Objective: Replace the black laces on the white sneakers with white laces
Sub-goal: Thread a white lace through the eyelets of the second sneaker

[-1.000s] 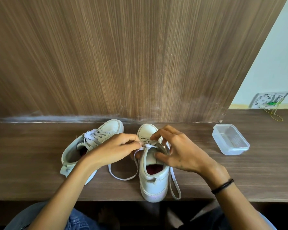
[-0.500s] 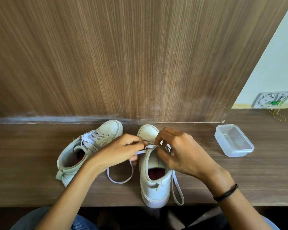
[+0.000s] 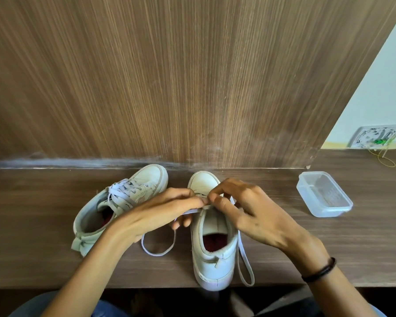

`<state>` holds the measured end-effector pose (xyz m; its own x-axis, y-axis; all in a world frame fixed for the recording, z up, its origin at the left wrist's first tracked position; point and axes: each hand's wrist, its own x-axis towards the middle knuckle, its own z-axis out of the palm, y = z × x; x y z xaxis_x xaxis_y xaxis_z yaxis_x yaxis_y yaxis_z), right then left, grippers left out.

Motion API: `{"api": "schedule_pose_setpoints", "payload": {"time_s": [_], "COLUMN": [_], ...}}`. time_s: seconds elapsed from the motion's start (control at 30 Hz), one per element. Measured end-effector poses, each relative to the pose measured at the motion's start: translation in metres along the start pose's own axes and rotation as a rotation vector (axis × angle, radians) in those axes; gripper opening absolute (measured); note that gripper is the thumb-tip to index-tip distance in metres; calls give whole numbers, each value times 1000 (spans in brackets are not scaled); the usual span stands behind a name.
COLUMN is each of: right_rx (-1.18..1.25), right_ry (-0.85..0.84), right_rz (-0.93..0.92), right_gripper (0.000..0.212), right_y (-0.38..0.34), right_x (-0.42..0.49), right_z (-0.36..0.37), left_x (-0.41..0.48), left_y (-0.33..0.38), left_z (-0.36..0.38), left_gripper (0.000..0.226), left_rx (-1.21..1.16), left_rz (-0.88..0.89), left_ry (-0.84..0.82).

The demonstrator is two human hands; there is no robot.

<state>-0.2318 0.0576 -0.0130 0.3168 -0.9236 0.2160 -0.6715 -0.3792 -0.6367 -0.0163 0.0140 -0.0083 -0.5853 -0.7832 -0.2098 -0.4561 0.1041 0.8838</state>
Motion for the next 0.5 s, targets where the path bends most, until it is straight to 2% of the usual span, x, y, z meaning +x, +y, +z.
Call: {"api": "schedule_pose_setpoints", "payload": {"time_s": [0.23,0.43,0.5], "right_rx": [57,105,121], "right_ry": [94,58,39], "right_rz": [199,287,303], "right_gripper": [16,16,16], "right_y": [8,11,9], "right_x": [4,4,6], "right_z": [-1,-4,-4], "left_x": [6,10,11], "left_y": [1,-1,-5], "left_z": [4,6,7], "left_gripper": [27,29,28], "left_rx": [-30,-7,40], "left_rz": [-64,-95,-96], "left_ry": [14,44,127]}}
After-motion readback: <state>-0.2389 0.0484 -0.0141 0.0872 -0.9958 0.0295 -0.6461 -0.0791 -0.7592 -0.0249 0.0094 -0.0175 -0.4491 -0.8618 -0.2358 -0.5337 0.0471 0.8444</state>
